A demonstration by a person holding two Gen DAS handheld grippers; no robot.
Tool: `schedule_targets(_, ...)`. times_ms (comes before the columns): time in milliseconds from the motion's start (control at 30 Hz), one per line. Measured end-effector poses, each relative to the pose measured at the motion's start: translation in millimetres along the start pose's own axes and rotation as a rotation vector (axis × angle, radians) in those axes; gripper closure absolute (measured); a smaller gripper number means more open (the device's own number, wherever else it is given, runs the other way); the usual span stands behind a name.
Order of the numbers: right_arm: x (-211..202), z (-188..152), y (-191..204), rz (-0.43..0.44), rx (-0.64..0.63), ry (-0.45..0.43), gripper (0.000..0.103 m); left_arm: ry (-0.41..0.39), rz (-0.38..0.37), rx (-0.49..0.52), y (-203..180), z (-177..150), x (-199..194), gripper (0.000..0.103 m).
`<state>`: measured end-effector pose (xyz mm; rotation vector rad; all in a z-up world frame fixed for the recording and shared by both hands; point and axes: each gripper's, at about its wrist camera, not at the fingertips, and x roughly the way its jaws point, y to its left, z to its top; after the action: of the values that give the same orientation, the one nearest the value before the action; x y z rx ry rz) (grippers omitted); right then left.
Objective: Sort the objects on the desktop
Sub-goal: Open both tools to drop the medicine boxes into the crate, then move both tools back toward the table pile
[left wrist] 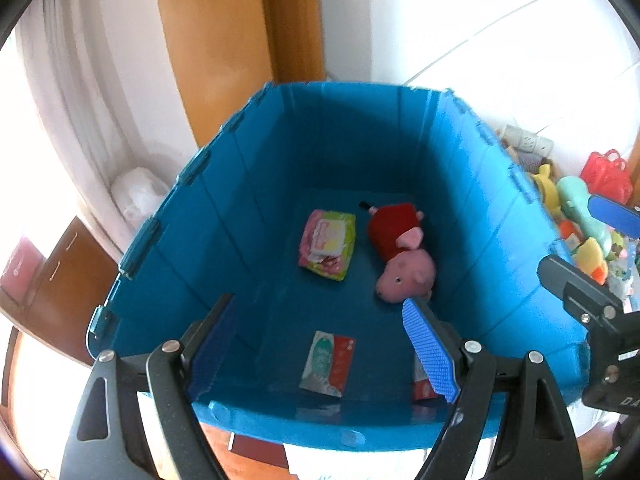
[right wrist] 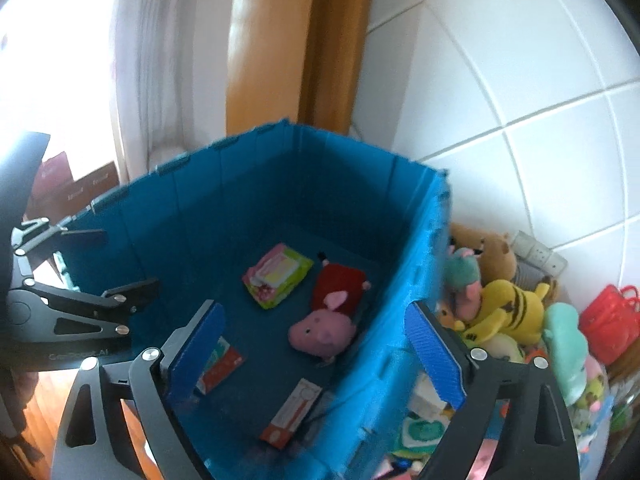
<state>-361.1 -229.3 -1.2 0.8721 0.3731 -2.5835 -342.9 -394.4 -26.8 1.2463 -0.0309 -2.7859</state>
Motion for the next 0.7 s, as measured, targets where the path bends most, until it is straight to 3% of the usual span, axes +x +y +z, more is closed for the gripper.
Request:
schedule_targets(267, -71, -41, -62, -0.078, 0.117, -0.088, 0.001, -0.095, -0.085, 0.059, -66, -5, -45, 0.02)
schedule_targets(633, -122, -147, -186, -0.172, 0.293, -0.021, 0.001, -0.104, -0.207, 0.133, -200, -35, -74, 0.019)
schedule_targets(700, -126, -169, -207, -0.18, 0.312, 0.004, 0.001, -0.097, -0.209, 0.138, -228, -44, -73, 0.006)
